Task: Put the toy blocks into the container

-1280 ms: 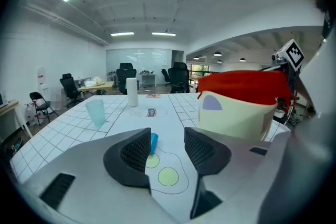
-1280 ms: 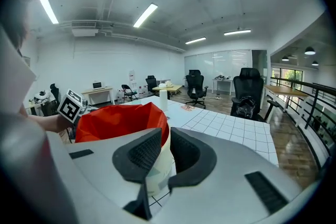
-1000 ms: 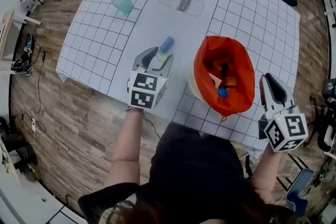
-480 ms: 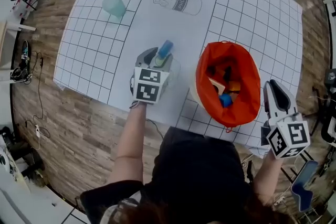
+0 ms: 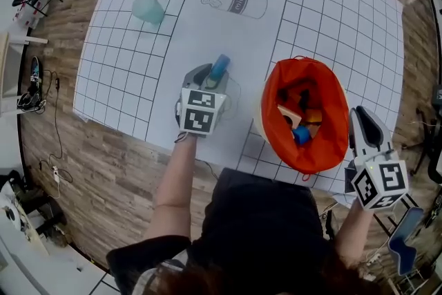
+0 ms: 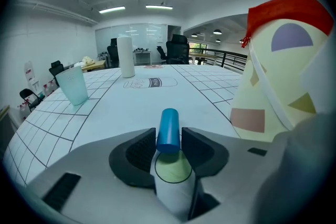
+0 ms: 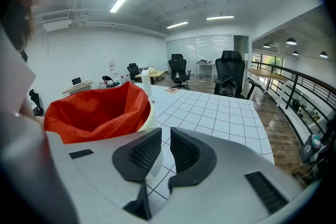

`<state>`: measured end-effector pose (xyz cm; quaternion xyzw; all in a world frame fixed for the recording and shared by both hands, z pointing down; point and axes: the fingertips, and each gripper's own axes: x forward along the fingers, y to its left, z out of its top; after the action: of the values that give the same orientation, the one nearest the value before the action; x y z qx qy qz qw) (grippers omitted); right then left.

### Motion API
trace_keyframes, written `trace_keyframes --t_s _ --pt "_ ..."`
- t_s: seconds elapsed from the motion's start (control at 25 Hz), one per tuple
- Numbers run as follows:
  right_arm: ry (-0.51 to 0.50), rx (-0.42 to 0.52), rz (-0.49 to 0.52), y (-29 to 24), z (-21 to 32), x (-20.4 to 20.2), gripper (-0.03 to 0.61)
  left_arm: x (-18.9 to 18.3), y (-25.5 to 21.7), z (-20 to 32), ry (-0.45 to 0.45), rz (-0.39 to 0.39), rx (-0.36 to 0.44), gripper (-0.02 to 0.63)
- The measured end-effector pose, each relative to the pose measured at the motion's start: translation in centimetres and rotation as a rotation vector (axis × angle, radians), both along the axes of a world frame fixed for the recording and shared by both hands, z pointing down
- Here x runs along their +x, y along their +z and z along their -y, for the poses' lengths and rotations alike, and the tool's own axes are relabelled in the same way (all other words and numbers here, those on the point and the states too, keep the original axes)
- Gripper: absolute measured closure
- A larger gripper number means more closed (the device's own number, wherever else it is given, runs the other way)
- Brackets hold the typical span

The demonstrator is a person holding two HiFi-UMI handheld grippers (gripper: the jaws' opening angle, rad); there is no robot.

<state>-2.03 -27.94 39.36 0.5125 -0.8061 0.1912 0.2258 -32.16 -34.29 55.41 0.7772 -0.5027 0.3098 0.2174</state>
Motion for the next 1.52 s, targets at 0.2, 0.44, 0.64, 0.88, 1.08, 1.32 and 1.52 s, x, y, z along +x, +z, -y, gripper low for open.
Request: trace_keyframes --t_s 0.2,0.44,0.64,0.88,1.08,1.32,1.52 --pt "0.001 -0.001 0.005 0.4 0.0 0.0 0.511 -0.1 -0.1 0.1 -0.008 -0.003 0.014 0.462" --pt "-0.006 -0.015 -0.002 0.4 -0.1 0.1 0.511 -0.2 -1.3 -0.2 -0.021 -0.029 0.042 0.466" --pt "-0.027 -0.012 -0.001 0.6 -0.1 0.0 0.511 -0.4 -4.1 -0.6 -0.042 -0.03 0.107 0.469" --pt "-0.067 0.002 0.016 0.2 -0.6 0.1 0.511 -0.4 -9.6 -1.0 -0.085 -0.064 0.219 0.476" --pt "-0.099 0.027 0.04 -0.4 -1.0 0.5 0.511 0.8 -15.5 -1.8 -0.092 -0.058 0.338 0.476" --pt "-0.13 0.055 0.053 -1.4 -2.0 1.4 0.512 3.4 -22.1 -3.4 -0.074 -0.085 0.457 0.476" --pt "-0.149 0.079 0.06 -2.1 -2.8 2.0 0.512 6.3 -26.6 -5.0 -0.028 -0.126 0.536 0.476"
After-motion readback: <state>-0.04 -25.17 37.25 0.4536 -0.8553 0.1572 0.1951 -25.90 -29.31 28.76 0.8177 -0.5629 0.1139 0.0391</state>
